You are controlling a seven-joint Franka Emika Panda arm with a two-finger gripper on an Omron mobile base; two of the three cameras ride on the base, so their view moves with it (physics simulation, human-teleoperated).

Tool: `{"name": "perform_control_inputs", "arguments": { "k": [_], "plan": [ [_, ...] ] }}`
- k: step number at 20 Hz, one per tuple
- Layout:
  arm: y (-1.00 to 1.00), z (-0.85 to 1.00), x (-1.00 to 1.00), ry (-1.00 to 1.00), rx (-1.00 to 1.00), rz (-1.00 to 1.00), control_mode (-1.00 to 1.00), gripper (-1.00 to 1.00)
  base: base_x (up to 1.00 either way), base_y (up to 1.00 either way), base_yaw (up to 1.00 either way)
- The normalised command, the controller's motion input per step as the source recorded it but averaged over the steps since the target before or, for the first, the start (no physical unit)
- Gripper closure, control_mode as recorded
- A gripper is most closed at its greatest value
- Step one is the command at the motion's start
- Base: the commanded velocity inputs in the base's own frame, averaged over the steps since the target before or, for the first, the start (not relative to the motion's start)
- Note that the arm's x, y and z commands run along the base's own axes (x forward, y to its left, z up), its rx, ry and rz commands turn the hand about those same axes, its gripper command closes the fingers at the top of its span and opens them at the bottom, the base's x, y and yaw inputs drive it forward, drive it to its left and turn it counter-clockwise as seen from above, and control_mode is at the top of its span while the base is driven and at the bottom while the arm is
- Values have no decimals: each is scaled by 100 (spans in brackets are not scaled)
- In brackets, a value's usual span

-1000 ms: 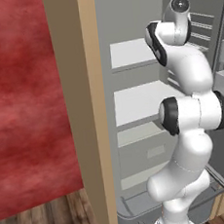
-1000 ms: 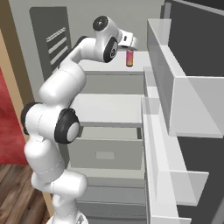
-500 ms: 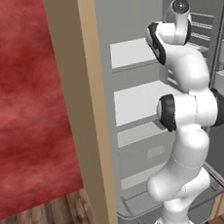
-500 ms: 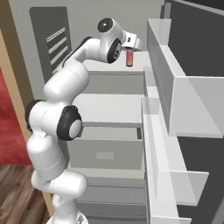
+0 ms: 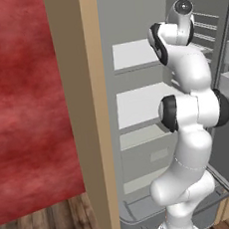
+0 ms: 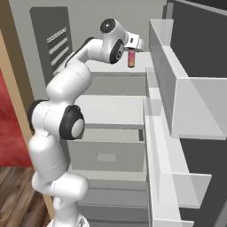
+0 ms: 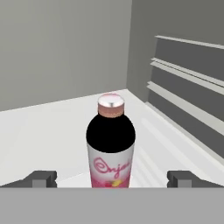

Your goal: Open the fridge, grab two sodas, and place both sodas inside the bowl with ice on the dining counter.

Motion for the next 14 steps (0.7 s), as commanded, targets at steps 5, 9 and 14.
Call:
{"name": "perform_control_inputs", "arguments": {
  "k": [5,9,14],
  "plan": [
    [-1,-2,10,0,0,0,-100,-100,0,0,0],
    [-3,-8,16,0,0,0,-100,-100,0,0,0],
    [-11,-11,10,0,0,0,-100,-100,0,0,0]
  ]
}}
